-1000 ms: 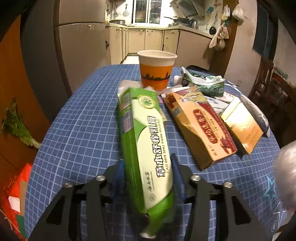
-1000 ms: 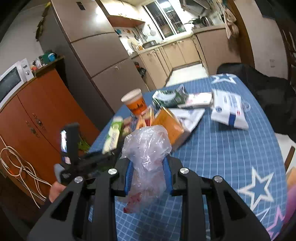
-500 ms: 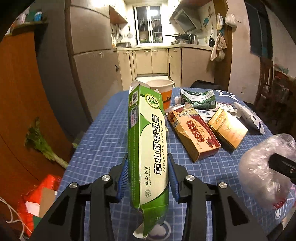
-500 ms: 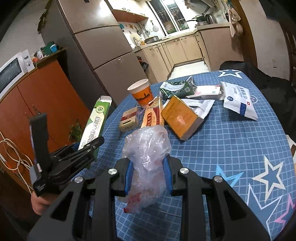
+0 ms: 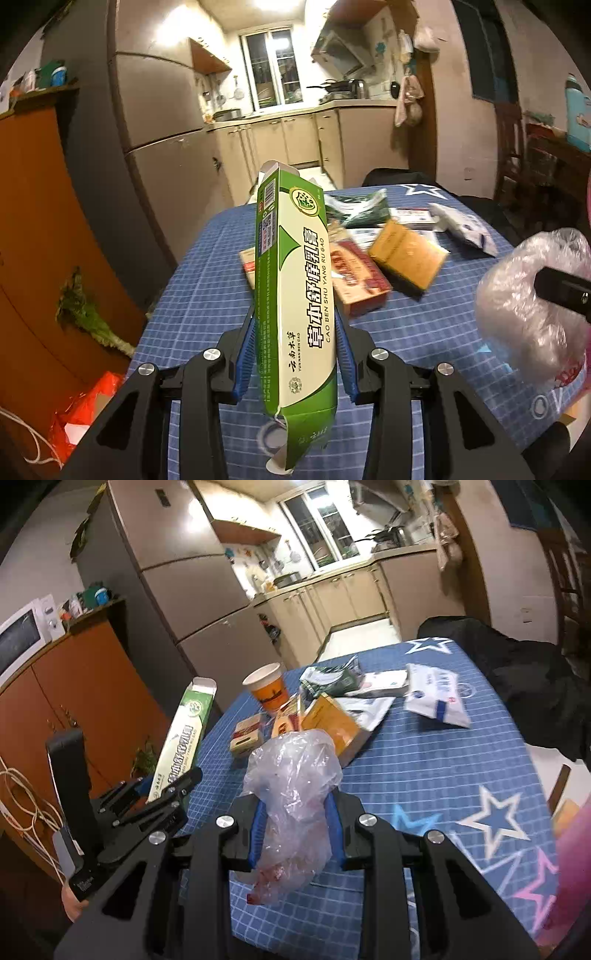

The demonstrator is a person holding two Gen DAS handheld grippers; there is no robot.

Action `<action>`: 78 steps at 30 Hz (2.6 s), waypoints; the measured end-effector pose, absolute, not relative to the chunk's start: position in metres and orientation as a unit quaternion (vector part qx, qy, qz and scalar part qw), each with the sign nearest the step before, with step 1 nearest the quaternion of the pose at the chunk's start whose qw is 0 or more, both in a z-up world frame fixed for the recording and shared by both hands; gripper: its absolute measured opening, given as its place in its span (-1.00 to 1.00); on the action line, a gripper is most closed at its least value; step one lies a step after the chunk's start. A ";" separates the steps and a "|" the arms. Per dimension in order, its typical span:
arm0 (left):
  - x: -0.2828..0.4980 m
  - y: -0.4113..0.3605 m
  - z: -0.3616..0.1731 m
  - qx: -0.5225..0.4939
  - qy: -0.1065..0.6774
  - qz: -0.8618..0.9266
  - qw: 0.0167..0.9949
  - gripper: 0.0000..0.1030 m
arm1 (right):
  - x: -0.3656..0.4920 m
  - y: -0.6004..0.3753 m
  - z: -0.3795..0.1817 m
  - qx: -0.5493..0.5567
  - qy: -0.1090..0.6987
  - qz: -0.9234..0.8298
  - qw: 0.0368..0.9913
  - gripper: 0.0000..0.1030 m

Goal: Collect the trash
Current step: 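Carry both items to the pink bin and release them inside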

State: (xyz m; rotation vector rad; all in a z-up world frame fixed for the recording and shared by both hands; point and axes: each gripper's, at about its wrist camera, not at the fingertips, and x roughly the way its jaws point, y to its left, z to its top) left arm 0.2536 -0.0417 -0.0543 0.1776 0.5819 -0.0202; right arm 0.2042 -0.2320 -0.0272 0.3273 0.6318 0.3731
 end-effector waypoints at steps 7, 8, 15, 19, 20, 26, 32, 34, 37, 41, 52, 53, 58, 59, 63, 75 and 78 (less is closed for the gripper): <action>0.240 -0.080 -0.050 0.108 0.280 -0.050 0.953 -0.21 | 0.180 -0.259 -0.015 0.167 0.284 0.153 0.932 -0.48; 0.239 -0.085 -0.050 0.110 0.280 -0.054 0.952 -0.21 | 0.178 -0.261 -0.014 0.168 0.282 0.150 0.933 -0.48; 0.226 -0.118 -0.047 0.133 0.273 -0.084 0.949 -0.21 | 0.158 -0.289 -0.006 0.175 0.262 0.120 0.941 -0.48; 0.218 -0.140 -0.044 0.146 0.266 -0.102 0.947 -0.21 | 0.146 -0.305 -0.003 0.183 0.251 0.102 0.945 -0.48; 0.216 -0.145 -0.043 0.149 0.263 -0.105 0.947 -0.21 | 0.142 -0.310 -0.002 0.186 0.247 0.096 0.946 -0.48; 0.205 -0.176 -0.033 0.162 0.245 -0.135 0.946 -0.21 | 0.123 -0.340 0.002 0.198 0.227 0.063 0.951 -0.48; 0.195 -0.213 -0.028 0.163 0.235 -0.198 0.938 -0.21 | 0.095 -0.376 0.009 0.199 0.205 0.008 0.958 -0.48; 0.191 -0.227 -0.028 0.160 0.234 -0.227 0.932 -0.21 | 0.085 -0.390 0.012 0.201 0.197 -0.014 0.959 -0.48; 0.187 -0.250 -0.028 0.160 0.231 -0.266 0.922 -0.21 | 0.066 -0.414 0.015 0.203 0.184 -0.052 0.960 -0.48; 0.181 -0.281 -0.030 0.167 0.228 -0.324 0.903 -0.21 | 0.041 -0.443 0.018 0.202 0.169 -0.100 0.960 -0.48; 0.185 -0.361 -0.035 0.154 0.240 -0.447 0.848 -0.21 | 0.011 -0.478 0.019 0.164 0.161 -0.186 0.955 -0.48; 0.186 -0.369 -0.035 0.152 0.241 -0.454 0.844 -0.21 | 0.012 -0.478 0.020 0.162 0.162 -0.189 0.955 -0.48; 0.192 -0.395 -0.033 0.144 0.248 -0.483 0.827 -0.21 | 0.012 -0.489 0.018 0.159 0.168 -0.203 0.951 -0.48; 0.193 -0.399 -0.033 0.143 0.251 -0.485 0.826 -0.21 | 0.016 -0.492 0.016 0.159 0.172 -0.205 0.950 -0.48; 0.195 -0.410 -0.034 0.152 0.254 -0.489 0.821 -0.21 | 0.025 -0.501 0.007 0.161 0.190 -0.209 0.946 -0.48; 0.207 -0.422 -0.044 0.152 0.264 -0.487 0.819 -0.09 | 0.041 -0.510 0.000 0.171 0.204 -0.208 0.941 -0.08; 0.212 -0.425 -0.042 0.149 0.260 -0.485 0.822 0.04 | 0.044 -0.511 0.003 0.169 0.196 -0.202 0.945 0.09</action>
